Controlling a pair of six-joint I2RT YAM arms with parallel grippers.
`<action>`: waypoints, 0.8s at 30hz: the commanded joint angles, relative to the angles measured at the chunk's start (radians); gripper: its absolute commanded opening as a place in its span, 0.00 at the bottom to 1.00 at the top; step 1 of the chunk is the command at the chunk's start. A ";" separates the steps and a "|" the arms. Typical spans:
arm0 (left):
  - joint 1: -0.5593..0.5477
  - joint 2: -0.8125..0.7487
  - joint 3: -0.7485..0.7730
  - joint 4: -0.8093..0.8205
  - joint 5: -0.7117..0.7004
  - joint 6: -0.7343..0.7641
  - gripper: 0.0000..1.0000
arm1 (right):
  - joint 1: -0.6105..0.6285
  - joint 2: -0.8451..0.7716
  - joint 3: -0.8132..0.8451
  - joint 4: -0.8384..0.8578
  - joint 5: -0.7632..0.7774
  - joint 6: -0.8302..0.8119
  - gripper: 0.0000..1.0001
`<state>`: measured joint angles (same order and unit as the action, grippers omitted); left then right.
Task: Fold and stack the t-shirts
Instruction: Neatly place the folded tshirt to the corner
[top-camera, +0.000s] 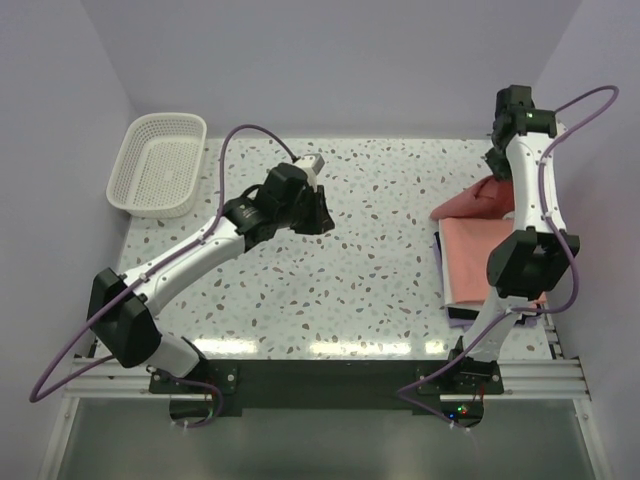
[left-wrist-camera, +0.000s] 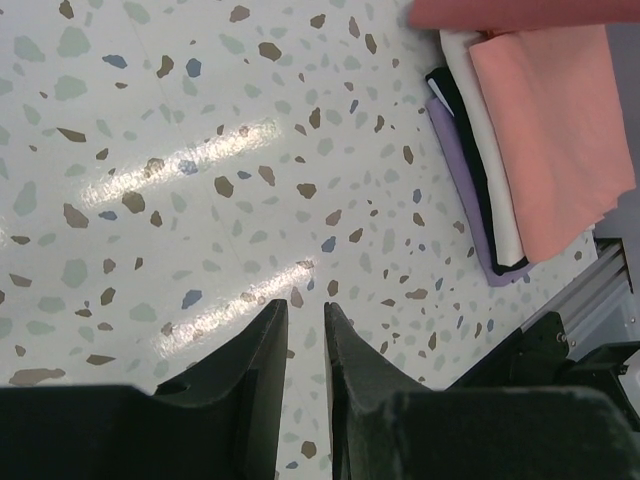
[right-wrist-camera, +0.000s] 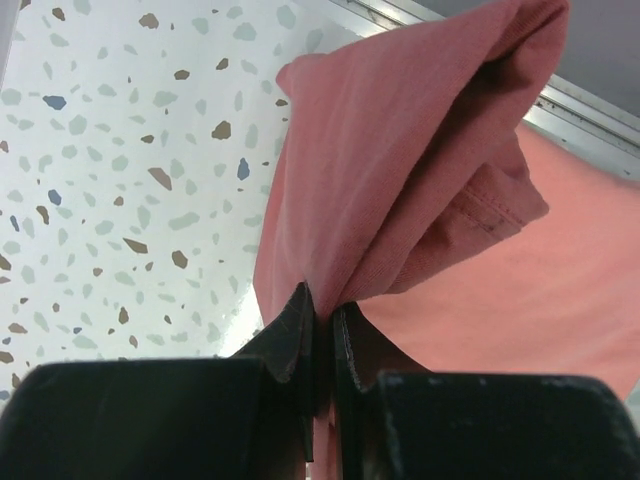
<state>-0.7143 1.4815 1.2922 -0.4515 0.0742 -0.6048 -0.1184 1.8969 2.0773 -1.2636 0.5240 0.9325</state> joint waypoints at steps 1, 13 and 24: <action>0.004 0.008 0.044 -0.006 0.004 0.019 0.25 | -0.017 -0.052 0.058 0.020 -0.007 -0.029 0.00; 0.003 0.025 0.052 -0.010 -0.001 0.016 0.25 | -0.044 -0.104 0.116 0.006 -0.028 -0.054 0.00; 0.004 0.023 0.044 -0.010 0.001 0.014 0.25 | -0.058 -0.154 0.145 0.003 -0.035 -0.067 0.00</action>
<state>-0.7143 1.5074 1.3003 -0.4625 0.0738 -0.6052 -0.1715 1.8072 2.1803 -1.2663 0.4786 0.8726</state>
